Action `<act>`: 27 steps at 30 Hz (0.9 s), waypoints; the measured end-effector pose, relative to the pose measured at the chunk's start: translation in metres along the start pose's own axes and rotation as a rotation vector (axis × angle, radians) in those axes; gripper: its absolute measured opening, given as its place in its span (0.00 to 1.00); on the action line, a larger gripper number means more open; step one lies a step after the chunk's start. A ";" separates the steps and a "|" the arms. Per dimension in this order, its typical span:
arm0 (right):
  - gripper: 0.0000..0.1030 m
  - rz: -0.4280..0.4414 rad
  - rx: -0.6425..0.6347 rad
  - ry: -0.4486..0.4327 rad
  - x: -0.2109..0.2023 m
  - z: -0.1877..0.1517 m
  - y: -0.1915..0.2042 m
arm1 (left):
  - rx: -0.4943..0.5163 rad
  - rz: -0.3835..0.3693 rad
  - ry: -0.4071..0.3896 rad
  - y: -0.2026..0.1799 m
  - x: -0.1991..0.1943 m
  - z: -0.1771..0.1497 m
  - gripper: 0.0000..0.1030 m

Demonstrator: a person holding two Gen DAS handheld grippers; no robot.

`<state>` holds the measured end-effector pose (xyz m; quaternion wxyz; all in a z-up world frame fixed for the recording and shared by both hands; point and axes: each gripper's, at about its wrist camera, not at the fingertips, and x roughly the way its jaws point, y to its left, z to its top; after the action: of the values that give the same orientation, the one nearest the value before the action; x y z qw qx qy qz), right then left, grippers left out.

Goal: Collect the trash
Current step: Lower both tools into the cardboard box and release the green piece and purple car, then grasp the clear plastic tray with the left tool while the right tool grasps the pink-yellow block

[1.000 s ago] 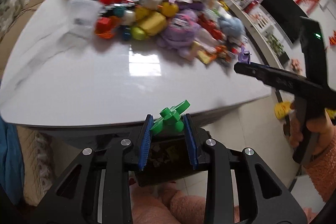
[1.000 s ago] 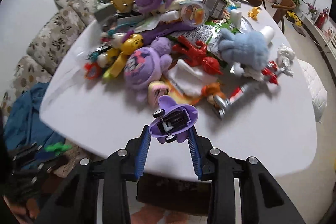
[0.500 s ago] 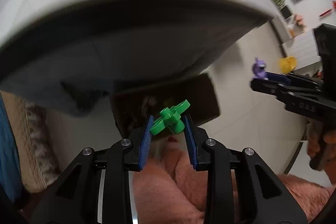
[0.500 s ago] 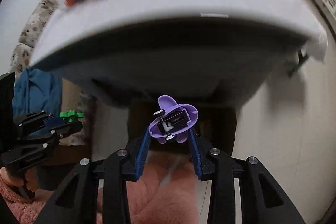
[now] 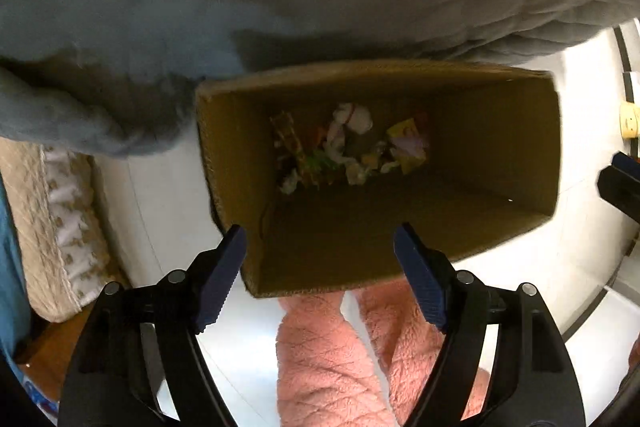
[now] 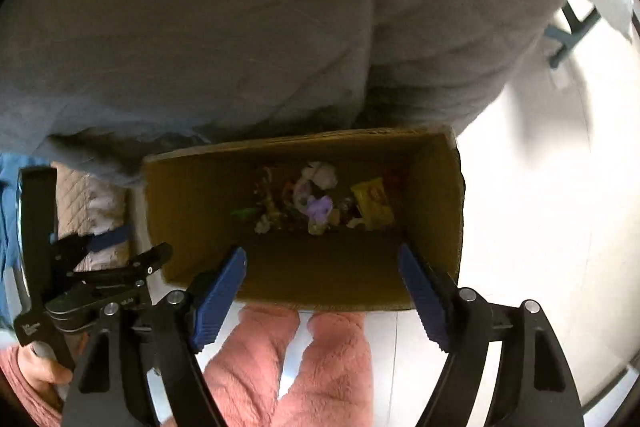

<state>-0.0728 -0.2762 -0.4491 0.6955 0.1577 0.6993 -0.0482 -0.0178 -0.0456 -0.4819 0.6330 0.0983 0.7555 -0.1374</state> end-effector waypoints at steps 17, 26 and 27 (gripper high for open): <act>0.76 0.100 -0.156 -0.160 -0.136 -0.003 0.067 | -0.017 -0.049 -0.083 0.009 -0.108 -0.026 0.73; 0.85 0.209 -0.265 -0.473 -0.255 0.041 0.156 | 0.007 -0.021 -0.274 0.037 -0.224 -0.058 0.83; 0.85 0.205 -0.277 -0.489 -0.258 0.050 0.164 | 0.000 -0.012 -0.301 0.042 -0.233 -0.060 0.83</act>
<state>0.0180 -0.1749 -0.1706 0.8595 0.1146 0.4914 0.0816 -0.0185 0.0198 -0.2463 0.7383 0.0722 0.6526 -0.1545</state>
